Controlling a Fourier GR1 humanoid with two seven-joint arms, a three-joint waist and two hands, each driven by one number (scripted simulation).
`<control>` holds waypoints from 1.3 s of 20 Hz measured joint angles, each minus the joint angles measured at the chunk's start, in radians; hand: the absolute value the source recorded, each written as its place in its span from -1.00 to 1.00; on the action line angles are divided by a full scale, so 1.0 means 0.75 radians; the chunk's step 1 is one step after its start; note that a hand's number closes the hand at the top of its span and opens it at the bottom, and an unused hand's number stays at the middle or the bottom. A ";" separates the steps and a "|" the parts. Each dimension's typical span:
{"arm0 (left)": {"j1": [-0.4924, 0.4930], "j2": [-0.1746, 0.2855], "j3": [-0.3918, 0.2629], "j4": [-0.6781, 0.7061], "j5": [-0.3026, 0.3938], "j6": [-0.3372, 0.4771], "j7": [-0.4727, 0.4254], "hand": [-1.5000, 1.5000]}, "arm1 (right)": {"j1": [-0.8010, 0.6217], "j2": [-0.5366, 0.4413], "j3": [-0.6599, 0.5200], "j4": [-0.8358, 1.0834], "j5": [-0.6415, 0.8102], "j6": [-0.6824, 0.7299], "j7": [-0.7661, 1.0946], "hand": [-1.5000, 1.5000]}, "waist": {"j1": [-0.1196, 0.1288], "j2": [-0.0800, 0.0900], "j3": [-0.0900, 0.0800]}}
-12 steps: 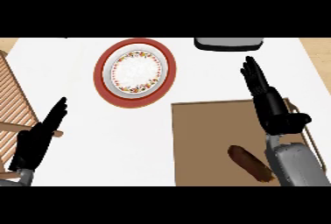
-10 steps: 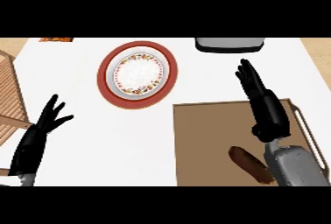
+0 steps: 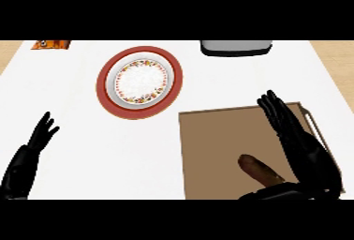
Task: Pick the sweet potato from the tray and place it in the plate
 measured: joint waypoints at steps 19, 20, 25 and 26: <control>0.022 -0.034 0.052 0.015 -0.035 -0.064 -0.057 0.00 | 0.739 -0.446 -0.305 -0.475 0.328 0.224 -0.251 -1.00 | 0.028 0.015 -0.002; 0.023 -0.037 0.051 0.006 -0.036 -0.068 -0.051 0.00 | 0.739 -0.460 -0.319 -0.494 0.349 0.230 -0.202 -1.00 | 0.032 0.016 -0.002; 0.017 -0.036 0.059 -0.016 -0.046 -0.094 -0.034 0.00 | 0.667 -0.519 -0.316 -0.566 0.449 0.287 0.090 -1.00 | 0.051 0.020 -0.002; 0.020 -0.042 0.062 -0.006 -0.050 -0.099 -0.045 0.00 | 0.646 -0.529 -0.312 -0.562 0.466 0.307 0.128 -1.00 | 0.053 0.020 -0.002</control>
